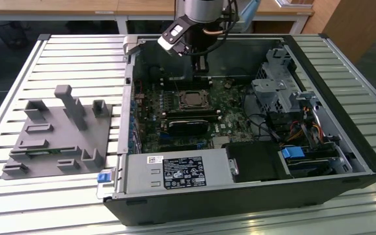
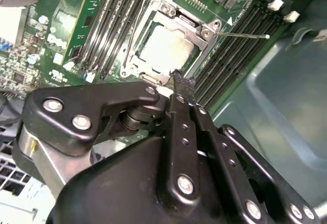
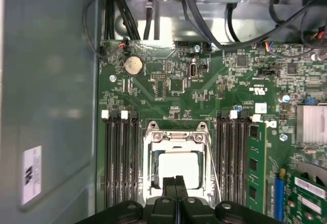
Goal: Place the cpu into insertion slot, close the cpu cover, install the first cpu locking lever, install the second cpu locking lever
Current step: 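Install the first cpu locking lever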
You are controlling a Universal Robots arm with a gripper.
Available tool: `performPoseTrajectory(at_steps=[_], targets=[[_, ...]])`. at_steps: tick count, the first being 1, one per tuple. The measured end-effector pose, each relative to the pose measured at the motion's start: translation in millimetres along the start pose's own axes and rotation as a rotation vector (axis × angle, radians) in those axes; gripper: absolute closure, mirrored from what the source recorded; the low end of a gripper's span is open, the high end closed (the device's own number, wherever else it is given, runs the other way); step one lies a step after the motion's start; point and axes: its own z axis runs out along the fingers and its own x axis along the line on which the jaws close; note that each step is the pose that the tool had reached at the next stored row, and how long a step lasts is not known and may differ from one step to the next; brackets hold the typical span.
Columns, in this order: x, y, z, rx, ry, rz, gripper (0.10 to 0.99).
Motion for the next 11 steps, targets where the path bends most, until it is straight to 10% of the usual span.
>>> performPoseTrajectory(at_steps=[11], targets=[[0.0, 0.0, -1.5, 0.001, 0.0025, -0.161, 0.980]])
